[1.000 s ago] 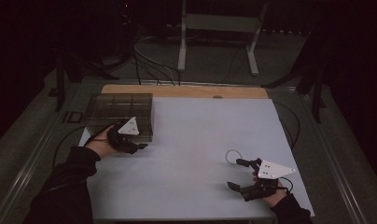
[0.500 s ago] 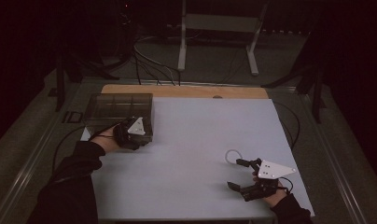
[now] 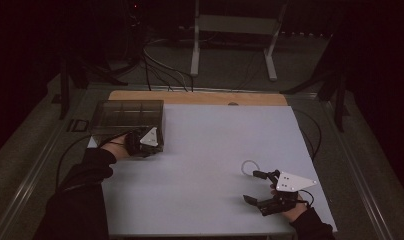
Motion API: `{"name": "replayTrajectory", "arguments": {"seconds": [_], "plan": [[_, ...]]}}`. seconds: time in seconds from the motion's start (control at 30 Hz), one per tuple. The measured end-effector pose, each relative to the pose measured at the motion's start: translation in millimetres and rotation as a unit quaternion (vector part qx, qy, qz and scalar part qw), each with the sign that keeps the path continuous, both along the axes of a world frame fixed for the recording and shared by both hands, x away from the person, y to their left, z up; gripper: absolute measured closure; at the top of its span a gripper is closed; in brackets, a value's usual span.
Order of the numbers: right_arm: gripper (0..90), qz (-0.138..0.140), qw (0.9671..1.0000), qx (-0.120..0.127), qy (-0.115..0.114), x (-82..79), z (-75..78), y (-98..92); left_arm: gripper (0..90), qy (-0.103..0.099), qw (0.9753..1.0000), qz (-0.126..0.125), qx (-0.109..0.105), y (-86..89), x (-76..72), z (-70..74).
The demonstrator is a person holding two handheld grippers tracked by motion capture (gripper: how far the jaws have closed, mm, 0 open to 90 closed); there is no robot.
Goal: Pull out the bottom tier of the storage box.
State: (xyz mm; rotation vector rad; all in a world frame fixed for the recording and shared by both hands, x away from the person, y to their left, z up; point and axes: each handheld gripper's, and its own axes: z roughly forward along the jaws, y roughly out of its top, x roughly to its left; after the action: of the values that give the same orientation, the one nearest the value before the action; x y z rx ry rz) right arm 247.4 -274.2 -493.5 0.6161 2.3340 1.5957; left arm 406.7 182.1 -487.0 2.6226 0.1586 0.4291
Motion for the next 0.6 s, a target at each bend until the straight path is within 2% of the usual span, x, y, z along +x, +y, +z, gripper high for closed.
{"name": "replayTrajectory", "arguments": {"seconds": [0.27, 0.43, 0.6], "plan": [[12.6, -0.001, 1.0000, 0.001, 0.002, 0.2, -0.1, -0.3, 81.6, 0.006, 0.9999, -0.010, 0.005, 1.1, 5.3, -0.3], [12.6, 0.000, 1.0000, 0.001, 0.002, 0.3, -0.2, -0.1, 81.7, 0.003, 0.9996, -0.016, 0.022, -0.5, 5.9, -1.1], [12.6, -0.001, 1.0000, 0.001, 0.003, 0.4, -0.5, -0.1, 85.1, 0.006, 0.9993, -0.022, 0.029, -1.8, 6.4, 0.1]]}}
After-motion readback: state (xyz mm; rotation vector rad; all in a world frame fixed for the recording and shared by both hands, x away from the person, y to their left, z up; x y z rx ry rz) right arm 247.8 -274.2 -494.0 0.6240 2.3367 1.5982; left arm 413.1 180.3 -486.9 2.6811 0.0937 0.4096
